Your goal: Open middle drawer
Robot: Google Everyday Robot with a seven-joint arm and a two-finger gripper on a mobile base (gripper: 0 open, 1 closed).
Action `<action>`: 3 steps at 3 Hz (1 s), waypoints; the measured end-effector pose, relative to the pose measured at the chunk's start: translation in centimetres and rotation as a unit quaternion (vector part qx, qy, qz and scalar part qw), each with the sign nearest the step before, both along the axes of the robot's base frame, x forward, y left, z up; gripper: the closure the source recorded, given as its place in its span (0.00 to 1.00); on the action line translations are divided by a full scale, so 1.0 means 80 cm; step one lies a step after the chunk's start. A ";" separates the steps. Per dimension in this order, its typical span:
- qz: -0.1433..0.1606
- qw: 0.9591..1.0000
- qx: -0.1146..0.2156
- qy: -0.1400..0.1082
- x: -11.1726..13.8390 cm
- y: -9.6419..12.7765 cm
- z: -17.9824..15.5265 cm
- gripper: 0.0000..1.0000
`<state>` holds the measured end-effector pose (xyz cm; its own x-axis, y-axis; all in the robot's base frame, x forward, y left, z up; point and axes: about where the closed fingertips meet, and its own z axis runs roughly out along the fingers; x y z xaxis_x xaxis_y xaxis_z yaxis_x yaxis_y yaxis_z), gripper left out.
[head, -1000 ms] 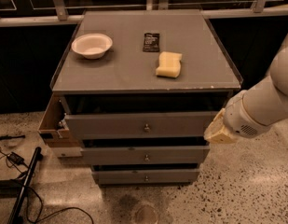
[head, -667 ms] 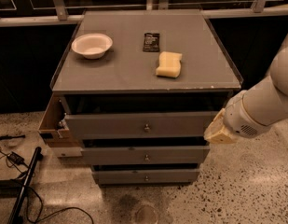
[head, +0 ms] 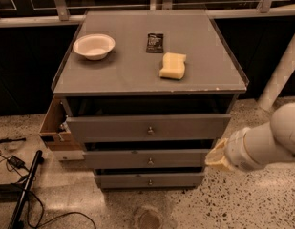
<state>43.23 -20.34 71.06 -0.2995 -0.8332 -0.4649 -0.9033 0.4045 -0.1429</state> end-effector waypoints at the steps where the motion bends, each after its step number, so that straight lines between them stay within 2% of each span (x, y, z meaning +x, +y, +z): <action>1: -0.018 0.998 0.054 -0.014 0.024 0.013 -0.105 1.00; 2: -0.018 0.998 0.055 -0.015 0.024 0.013 -0.109 1.00; 3: -0.023 0.997 0.067 -0.021 0.024 0.017 -0.142 1.00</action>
Offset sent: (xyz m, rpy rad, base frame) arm 0.0113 0.0098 -0.0643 0.0853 -0.0198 -0.0194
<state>45.18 -19.00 59.67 -0.3136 -0.7491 -0.5836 -0.8778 0.4630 -0.1226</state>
